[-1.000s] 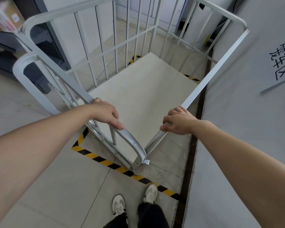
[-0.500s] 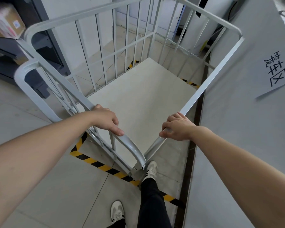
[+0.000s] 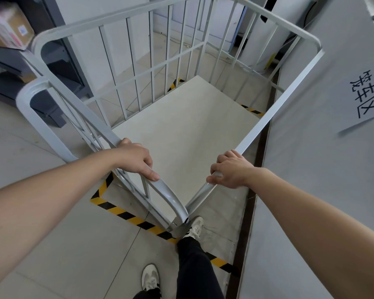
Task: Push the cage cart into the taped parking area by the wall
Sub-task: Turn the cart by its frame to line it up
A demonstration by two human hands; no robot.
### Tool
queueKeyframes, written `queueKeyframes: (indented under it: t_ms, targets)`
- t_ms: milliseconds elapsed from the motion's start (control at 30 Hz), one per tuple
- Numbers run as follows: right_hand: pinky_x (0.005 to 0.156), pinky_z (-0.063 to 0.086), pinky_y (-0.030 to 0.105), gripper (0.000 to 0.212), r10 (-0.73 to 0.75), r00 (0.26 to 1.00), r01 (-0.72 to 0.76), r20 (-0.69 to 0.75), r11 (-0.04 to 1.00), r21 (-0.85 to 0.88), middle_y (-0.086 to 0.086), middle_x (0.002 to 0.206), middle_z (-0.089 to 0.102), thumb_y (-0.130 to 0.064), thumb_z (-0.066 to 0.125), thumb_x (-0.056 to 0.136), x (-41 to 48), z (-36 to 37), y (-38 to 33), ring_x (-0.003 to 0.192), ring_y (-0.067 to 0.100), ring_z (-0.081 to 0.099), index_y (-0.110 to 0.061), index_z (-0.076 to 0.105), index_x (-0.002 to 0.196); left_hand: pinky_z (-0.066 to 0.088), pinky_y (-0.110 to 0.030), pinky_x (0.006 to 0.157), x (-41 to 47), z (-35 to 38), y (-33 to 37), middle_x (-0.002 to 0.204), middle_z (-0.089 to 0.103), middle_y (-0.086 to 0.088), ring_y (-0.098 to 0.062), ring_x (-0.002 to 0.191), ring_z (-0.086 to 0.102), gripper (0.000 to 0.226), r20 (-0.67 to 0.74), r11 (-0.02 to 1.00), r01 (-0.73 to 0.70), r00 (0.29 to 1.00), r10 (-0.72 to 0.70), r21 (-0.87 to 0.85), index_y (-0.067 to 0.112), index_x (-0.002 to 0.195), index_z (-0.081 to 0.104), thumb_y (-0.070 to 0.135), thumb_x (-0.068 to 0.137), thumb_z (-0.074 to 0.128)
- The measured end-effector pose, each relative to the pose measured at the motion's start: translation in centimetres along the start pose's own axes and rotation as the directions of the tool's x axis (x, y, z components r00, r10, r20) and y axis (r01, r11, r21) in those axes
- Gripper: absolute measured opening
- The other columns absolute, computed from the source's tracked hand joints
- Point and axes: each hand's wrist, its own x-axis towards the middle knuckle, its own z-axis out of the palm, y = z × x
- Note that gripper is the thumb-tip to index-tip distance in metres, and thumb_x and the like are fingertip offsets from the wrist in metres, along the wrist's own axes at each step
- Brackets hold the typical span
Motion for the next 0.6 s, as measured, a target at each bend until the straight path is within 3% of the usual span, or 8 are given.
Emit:
queueKeyframes:
  t_ms: [167,300,500,600]
  targets:
    - [0.110,0.018,0.036,0.054,-0.005,1.000,0.005,-0.001,1.000,0.002,0.003,0.128,0.050,-0.064,0.030,0.091,-0.05,0.10,0.23,0.125,0.025,0.033,-0.031,0.055,0.126,0.026,-0.041,0.096,0.40,0.28,0.03,0.097,0.066,0.018,-0.007,0.108,0.045,0.080,-0.029,1.000,0.006,1.000,-0.007,-0.018,0.036,0.081,0.073,0.096,0.047,0.032]
    - [0.110,0.018,0.036,0.054,-0.007,1.000,0.007,-0.016,1.000,0.009,0.003,0.128,0.050,-0.064,0.030,0.091,-0.08,0.17,0.19,0.125,0.025,0.032,-0.030,0.055,0.126,0.024,-0.042,0.100,0.38,0.40,-0.01,0.103,0.064,0.018,-0.005,0.111,0.043,0.062,-0.037,1.000,0.017,0.999,-0.017,-0.014,0.035,0.086,0.072,0.087,0.063,0.046]
    - [0.110,0.018,0.036,0.054,0.008,1.000,-0.008,-0.005,1.000,0.002,0.005,0.131,0.049,-0.063,0.030,0.092,-0.24,0.05,-0.24,0.127,0.026,0.032,-0.030,0.054,0.127,0.024,-0.042,0.100,0.07,0.24,0.14,0.108,0.062,0.016,-0.006,0.112,0.043,0.067,-0.038,1.000,0.023,0.999,-0.024,-0.005,0.028,0.088,0.073,0.085,0.066,0.045]
    - [0.110,0.018,0.036,0.053,0.018,1.000,-0.018,0.022,1.000,-0.004,0.005,0.134,0.048,-0.062,0.030,0.093,-0.16,-0.23,-0.44,0.129,0.026,0.031,-0.029,0.053,0.129,0.024,-0.042,0.100,-0.09,0.09,0.15,0.108,0.062,0.016,-0.007,0.113,0.042,0.082,-0.037,1.000,0.008,0.999,-0.008,-0.012,0.029,0.089,0.073,0.093,0.055,0.036]
